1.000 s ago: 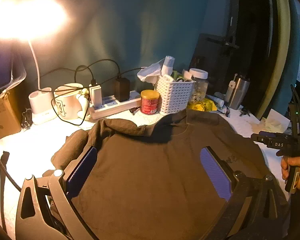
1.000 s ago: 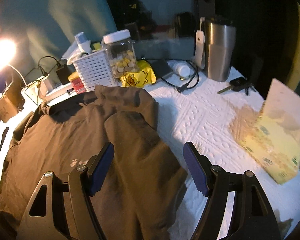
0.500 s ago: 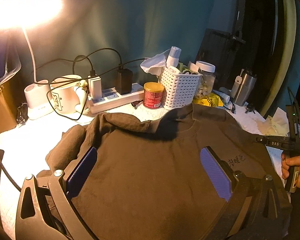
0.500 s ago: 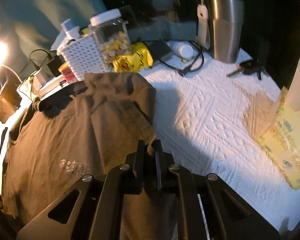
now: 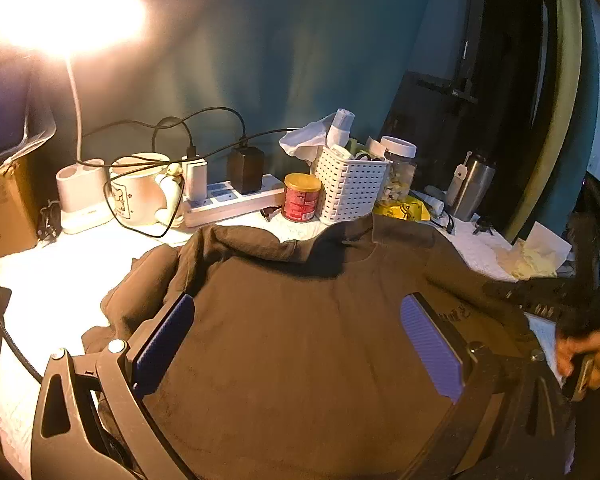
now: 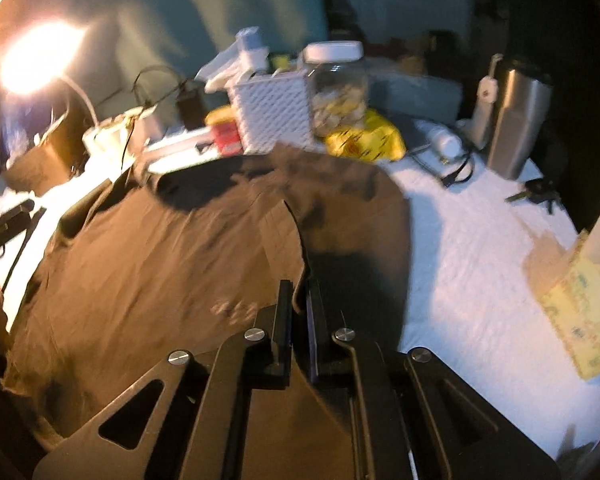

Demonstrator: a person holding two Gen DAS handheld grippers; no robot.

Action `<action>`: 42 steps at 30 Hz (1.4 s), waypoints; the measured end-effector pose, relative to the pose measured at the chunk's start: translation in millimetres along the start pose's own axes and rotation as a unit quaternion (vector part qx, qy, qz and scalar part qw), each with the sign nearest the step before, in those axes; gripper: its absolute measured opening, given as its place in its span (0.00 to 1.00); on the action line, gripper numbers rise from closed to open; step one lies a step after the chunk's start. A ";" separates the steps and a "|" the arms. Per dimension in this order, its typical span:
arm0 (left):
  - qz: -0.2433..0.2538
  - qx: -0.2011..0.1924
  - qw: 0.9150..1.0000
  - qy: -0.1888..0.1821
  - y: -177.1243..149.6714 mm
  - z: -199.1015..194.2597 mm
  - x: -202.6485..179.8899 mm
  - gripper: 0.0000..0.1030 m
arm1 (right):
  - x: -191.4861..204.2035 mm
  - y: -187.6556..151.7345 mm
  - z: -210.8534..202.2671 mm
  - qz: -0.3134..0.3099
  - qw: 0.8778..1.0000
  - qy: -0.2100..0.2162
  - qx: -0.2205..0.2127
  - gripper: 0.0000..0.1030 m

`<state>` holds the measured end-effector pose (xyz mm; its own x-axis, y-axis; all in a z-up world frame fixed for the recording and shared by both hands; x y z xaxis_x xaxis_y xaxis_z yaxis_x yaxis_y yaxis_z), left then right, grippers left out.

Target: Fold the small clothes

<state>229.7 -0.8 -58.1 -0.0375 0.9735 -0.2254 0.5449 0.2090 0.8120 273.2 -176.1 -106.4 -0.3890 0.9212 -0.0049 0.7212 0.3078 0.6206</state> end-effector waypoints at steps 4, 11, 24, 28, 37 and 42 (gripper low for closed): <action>-0.004 0.002 1.000 -0.003 -5.2 -5.4 5.7 0.99 | 21.1 -21.6 12.2 -0.004 1.000 0.005 0.028 0.07; -0.008 -0.004 1.000 -0.008 -6.8 -16.3 12.8 0.99 | 40.1 -36.9 0.2 -0.003 0.999 0.002 0.033 0.56; -0.003 0.002 1.000 -0.008 -20.2 -32.0 25.8 0.99 | -15.7 -50.4 -34.3 0.068 0.994 -0.085 0.009 0.57; -0.004 0.001 1.000 -0.001 -22.3 -36.6 32.4 0.99 | -14.4 -56.3 -27.2 0.082 0.995 -0.052 0.028 0.56; 0.002 0.014 1.000 0.028 -32.0 -41.0 60.7 0.99 | 22.8 -78.7 -19.4 0.044 0.995 -0.048 0.072 0.56; 0.015 0.026 0.999 0.042 -31.8 -38.9 86.2 0.99 | 29.1 -84.9 -29.5 0.052 0.995 -0.053 0.070 0.56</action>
<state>176.5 80.0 -82.4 -0.0890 0.9840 -0.1543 0.5898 0.1769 0.7880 183.8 -182.5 -136.0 -0.2502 0.9676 -0.0340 0.8303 0.2325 0.5065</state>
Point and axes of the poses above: each gripper's, at about its wrist camera, not at the fingertips, and z roughly the way its jaws point, x to its left, y to its top, the point moved 7 cm from there along z, roughly the way its jaws point, and after that the axes turned 3 degrees about -y, right-handed, at the moved point
